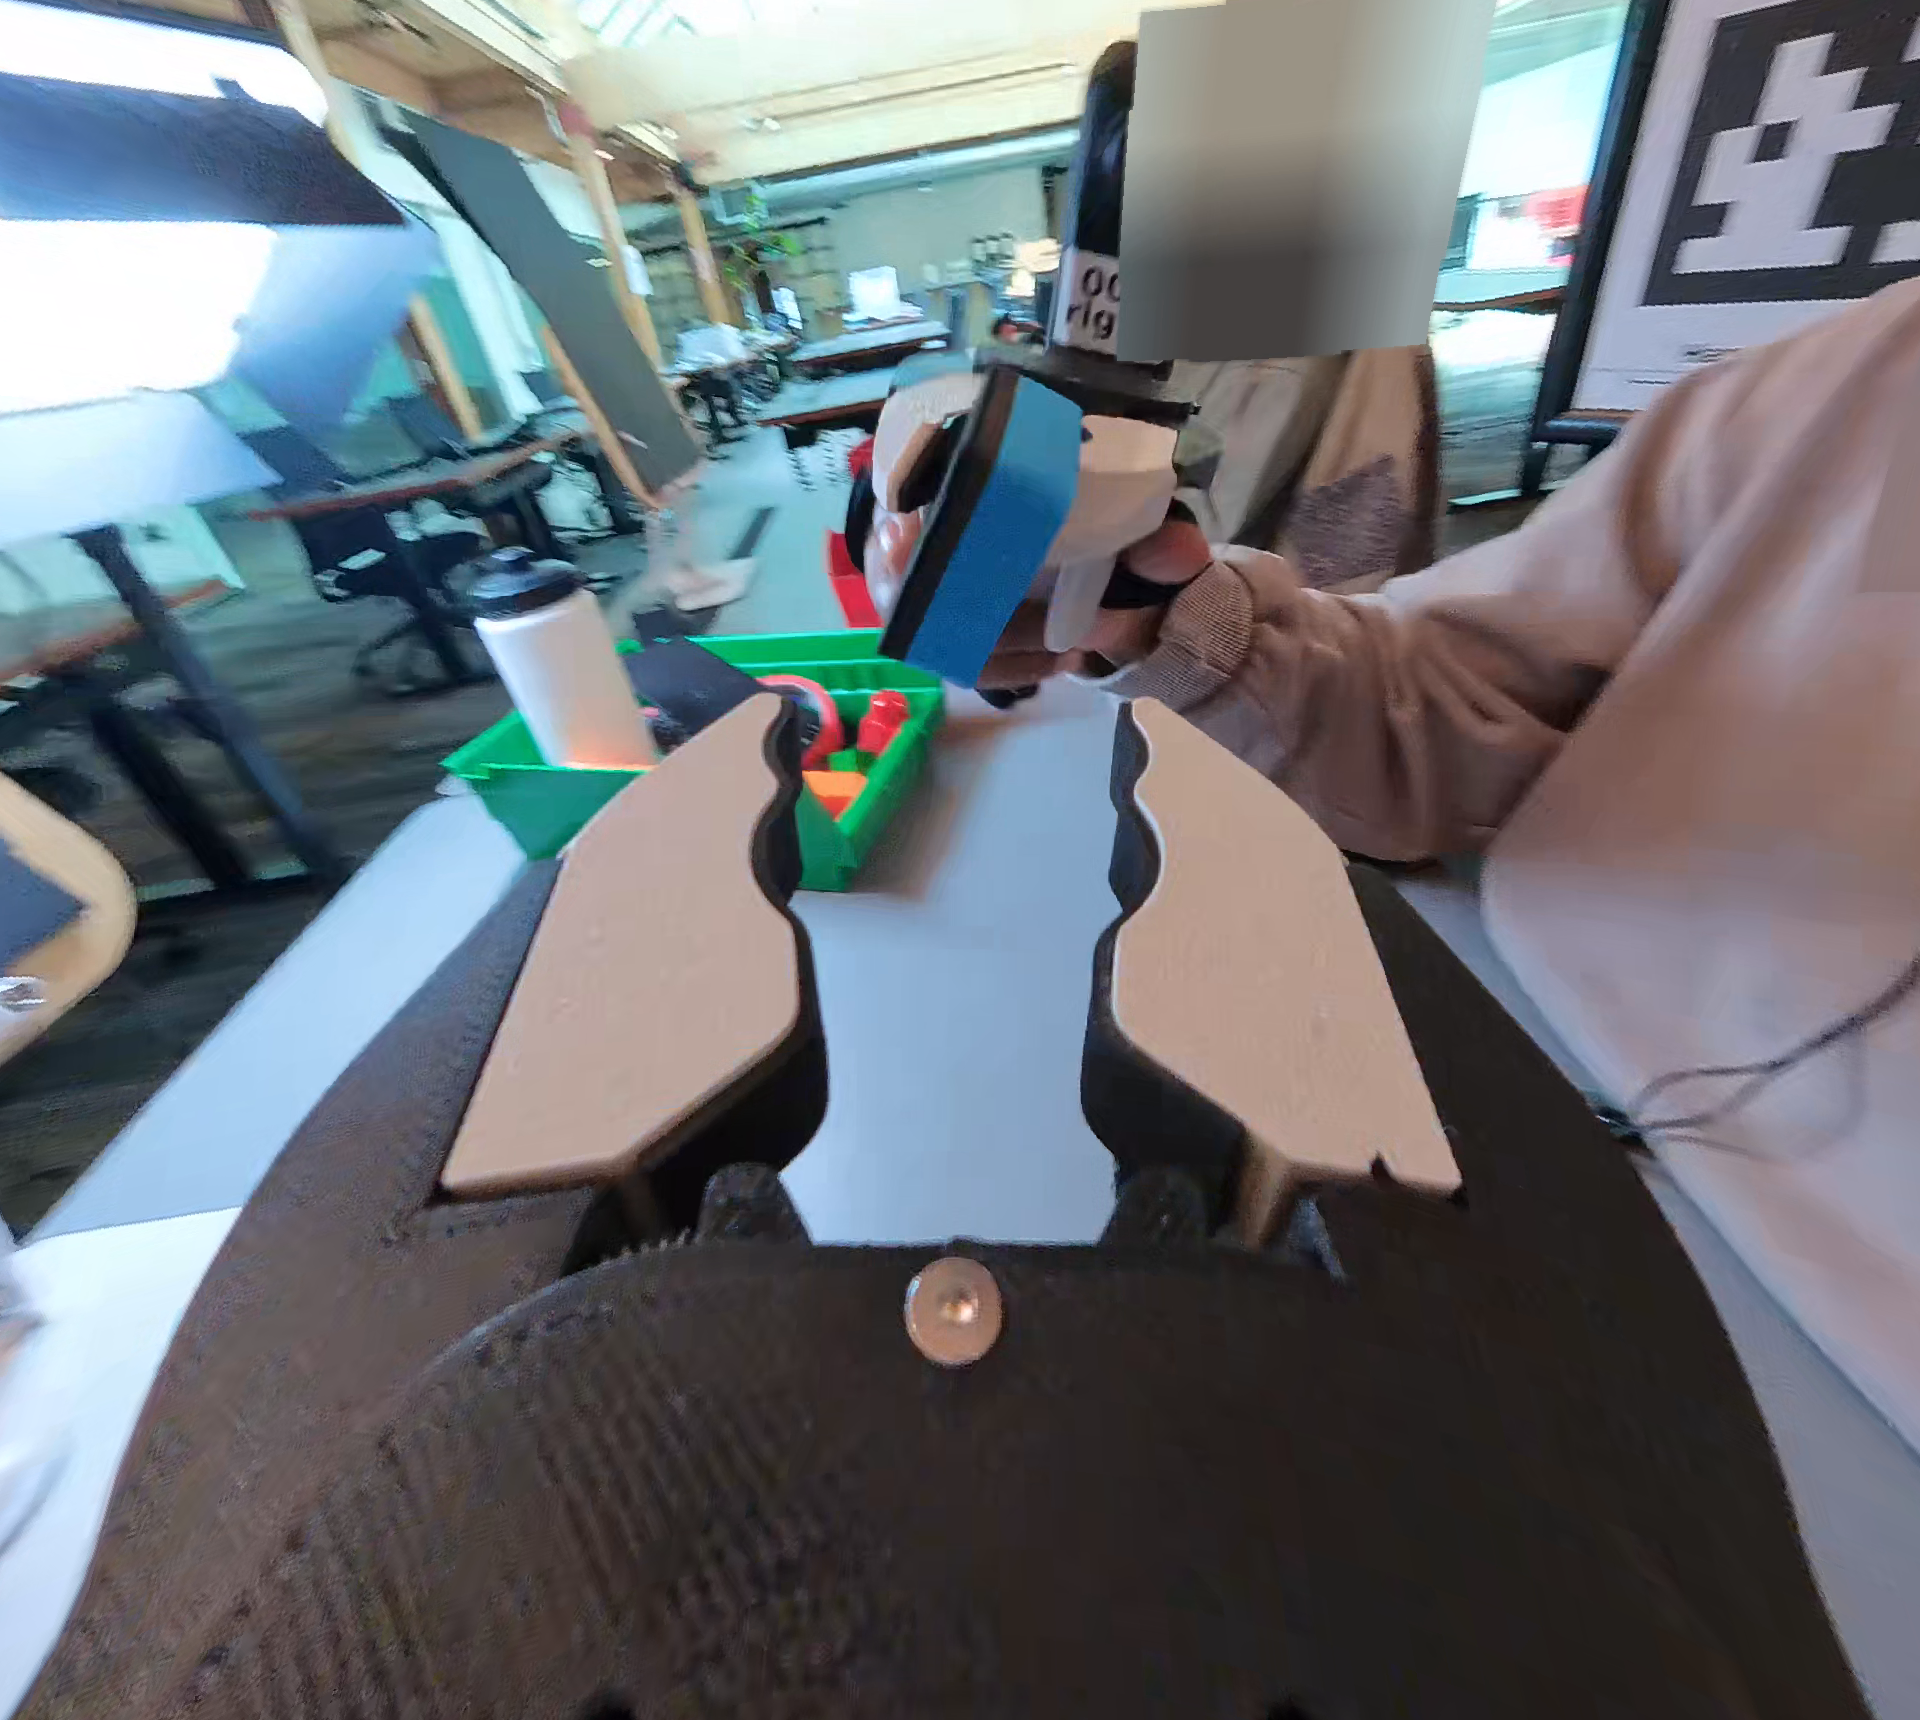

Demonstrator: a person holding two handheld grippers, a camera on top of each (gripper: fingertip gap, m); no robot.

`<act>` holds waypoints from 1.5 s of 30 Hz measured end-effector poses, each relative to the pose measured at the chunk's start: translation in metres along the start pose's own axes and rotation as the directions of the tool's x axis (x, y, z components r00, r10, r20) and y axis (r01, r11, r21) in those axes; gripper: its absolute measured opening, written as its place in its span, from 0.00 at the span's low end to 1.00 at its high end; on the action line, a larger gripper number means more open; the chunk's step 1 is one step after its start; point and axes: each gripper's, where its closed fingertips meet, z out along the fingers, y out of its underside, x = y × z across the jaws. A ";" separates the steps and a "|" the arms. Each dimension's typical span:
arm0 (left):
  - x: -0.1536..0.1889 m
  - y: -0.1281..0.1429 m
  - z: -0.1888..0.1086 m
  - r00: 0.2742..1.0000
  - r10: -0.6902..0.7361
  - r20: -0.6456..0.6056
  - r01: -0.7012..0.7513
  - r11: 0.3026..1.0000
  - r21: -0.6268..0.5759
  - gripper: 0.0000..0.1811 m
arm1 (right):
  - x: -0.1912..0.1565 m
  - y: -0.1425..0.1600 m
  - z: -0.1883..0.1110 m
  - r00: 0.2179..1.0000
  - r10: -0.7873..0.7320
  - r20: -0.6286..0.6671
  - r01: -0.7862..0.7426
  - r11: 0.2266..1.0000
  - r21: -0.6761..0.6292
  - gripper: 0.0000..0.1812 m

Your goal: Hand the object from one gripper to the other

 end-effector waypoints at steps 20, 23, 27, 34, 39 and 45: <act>0.087 0.039 0.049 0.941 0.167 -0.293 -0.237 0.946 -0.221 0.34 | -0.090 0.042 -0.022 0.354 0.514 0.781 -0.490 0.813 -0.313 0.13; 0.081 0.043 0.052 0.942 0.210 -0.262 -0.277 0.927 -0.252 0.33 | -0.086 0.044 -0.021 0.364 0.522 0.771 -0.502 0.808 -0.310 0.14; 0.054 0.033 0.051 0.957 0.270 -0.105 -0.289 0.921 -0.261 0.33 | -0.054 0.040 -0.008 0.547 0.512 0.662 -0.543 0.819 -0.186 0.21; -0.006 0.001 0.030 0.925 0.276 0.263 -0.226 0.952 -0.205 0.33 | 0.019 0.013 -0.016 0.935 0.270 0.232 -0.303 0.945 0.122 0.22; -0.030 -0.014 0.017 0.921 0.067 0.384 -0.054 0.998 -0.044 0.33 | 0.022 0.000 -0.022 0.997 -0.081 0.010 0.079 0.989 0.121 0.22; -0.037 -0.014 0.018 0.909 -0.149 0.390 0.127 0.989 0.081 0.33 | 0.006 0.008 -0.003 0.818 -0.553 -0.161 0.550 0.833 -0.066 0.22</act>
